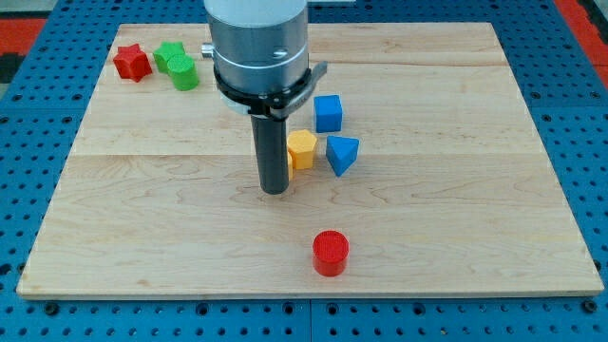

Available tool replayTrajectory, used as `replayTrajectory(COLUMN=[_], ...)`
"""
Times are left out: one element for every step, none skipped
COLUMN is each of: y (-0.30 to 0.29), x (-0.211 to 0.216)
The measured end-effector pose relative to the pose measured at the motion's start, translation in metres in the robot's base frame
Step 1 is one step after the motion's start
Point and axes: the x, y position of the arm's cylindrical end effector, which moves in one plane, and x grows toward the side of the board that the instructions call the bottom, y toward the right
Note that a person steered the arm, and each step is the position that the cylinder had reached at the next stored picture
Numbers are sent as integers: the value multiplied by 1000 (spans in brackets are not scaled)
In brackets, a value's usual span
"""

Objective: Push the red star to the top of the green circle

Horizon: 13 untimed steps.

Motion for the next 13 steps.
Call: replayTrajectory(y=[-28,-150,-258,-264,-265,-252,-197,-161,-211,-174,-96,-69,-73], x=[-9,-32,-115,-123,-159,-193,-211,-230,-259,-283,-249,-202,-216])
